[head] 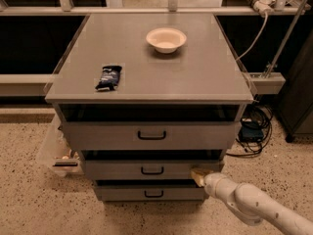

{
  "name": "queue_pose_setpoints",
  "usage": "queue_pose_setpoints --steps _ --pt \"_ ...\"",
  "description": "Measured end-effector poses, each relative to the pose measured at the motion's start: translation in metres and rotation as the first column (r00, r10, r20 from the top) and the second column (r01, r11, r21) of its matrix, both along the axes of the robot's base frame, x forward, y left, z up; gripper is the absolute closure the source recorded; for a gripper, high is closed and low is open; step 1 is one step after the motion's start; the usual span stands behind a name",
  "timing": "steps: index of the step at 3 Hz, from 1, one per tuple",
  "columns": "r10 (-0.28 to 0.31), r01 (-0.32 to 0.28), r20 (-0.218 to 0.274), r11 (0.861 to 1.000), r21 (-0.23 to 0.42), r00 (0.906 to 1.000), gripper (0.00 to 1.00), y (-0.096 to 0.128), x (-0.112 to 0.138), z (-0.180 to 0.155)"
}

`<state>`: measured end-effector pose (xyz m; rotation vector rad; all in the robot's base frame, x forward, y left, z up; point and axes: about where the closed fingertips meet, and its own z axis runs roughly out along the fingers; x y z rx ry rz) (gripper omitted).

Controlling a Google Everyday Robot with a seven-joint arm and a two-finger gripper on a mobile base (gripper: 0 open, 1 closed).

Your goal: Close middle drawer

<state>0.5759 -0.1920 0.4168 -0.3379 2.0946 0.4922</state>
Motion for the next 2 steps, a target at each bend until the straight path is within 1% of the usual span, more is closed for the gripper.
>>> queue_pose_setpoints --steps 1,2 --pt "0.000 0.000 0.000 1.000 0.000 1.0000 1.00 0.000 -0.001 0.000" --pt "-0.019 0.019 -0.063 1.000 -0.002 0.9978 1.00 -0.027 -0.020 0.005"
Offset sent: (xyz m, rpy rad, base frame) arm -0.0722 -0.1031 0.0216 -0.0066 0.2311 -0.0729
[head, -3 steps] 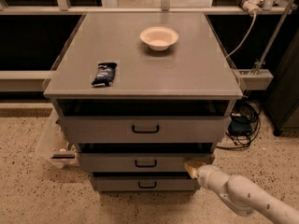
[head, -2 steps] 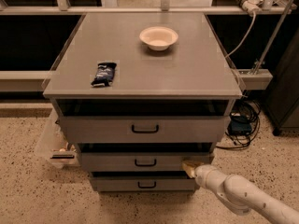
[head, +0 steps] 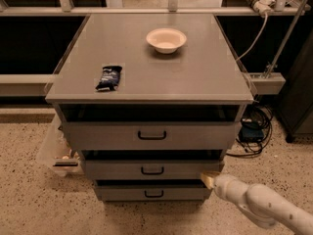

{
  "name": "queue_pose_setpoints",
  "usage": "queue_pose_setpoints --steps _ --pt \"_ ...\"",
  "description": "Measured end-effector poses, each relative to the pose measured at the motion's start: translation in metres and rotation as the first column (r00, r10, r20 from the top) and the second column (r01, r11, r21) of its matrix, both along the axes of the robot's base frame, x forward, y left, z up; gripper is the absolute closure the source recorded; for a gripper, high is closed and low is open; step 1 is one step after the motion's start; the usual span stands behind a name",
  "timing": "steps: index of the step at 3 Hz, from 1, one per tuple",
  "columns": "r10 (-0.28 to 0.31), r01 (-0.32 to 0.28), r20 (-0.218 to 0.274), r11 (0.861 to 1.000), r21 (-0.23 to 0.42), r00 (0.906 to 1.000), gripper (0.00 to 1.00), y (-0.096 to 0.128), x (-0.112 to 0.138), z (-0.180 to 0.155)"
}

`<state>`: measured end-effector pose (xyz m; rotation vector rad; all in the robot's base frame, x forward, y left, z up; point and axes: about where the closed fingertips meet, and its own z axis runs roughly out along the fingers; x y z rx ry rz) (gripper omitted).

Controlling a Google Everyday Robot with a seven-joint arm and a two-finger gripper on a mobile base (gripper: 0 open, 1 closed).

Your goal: Close middle drawer

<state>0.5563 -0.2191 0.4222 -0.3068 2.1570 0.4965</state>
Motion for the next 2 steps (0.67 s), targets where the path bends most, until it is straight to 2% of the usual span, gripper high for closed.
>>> queue_pose_setpoints --steps 1,2 --pt "0.031 -0.033 -0.057 0.999 -0.033 0.9979 0.83 -0.040 -0.042 0.031" --pt "0.060 -0.062 -0.057 0.998 -0.033 0.9965 0.59 -0.037 -0.045 0.041"
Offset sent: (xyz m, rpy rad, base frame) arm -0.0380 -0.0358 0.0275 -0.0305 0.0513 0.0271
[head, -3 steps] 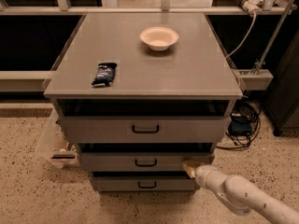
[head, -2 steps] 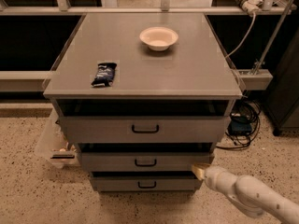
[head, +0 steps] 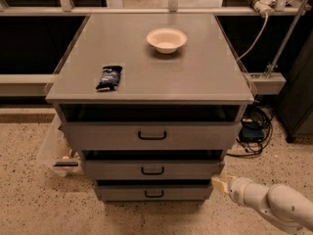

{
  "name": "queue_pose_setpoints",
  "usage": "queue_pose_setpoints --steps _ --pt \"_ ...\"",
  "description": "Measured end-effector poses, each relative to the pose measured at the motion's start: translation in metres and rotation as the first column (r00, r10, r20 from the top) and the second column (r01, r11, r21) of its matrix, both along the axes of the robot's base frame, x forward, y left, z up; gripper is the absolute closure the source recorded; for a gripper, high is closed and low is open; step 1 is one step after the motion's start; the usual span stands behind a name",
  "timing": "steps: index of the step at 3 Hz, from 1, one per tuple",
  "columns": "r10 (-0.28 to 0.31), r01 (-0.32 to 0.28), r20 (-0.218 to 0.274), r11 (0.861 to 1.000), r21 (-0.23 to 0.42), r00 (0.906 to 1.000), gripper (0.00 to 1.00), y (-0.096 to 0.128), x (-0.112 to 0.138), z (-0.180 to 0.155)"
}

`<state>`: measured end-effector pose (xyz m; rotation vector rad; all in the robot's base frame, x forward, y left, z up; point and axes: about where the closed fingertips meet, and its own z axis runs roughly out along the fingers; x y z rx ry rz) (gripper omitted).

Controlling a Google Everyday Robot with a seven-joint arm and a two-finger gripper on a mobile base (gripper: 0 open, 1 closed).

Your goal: Close middle drawer

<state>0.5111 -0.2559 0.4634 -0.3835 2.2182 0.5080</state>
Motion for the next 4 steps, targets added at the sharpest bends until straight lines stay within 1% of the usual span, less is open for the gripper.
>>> queue_pose_setpoints --steps 2,3,4 --pt "-0.002 0.002 0.000 1.000 0.000 1.0000 0.13 0.0001 0.0004 -0.0010" --pt "-0.002 0.002 0.000 1.000 0.000 1.0000 0.00 0.0002 0.0004 -0.0010" --pt "-0.002 0.002 0.000 1.000 0.000 1.0000 0.00 0.0002 0.0004 -0.0010"
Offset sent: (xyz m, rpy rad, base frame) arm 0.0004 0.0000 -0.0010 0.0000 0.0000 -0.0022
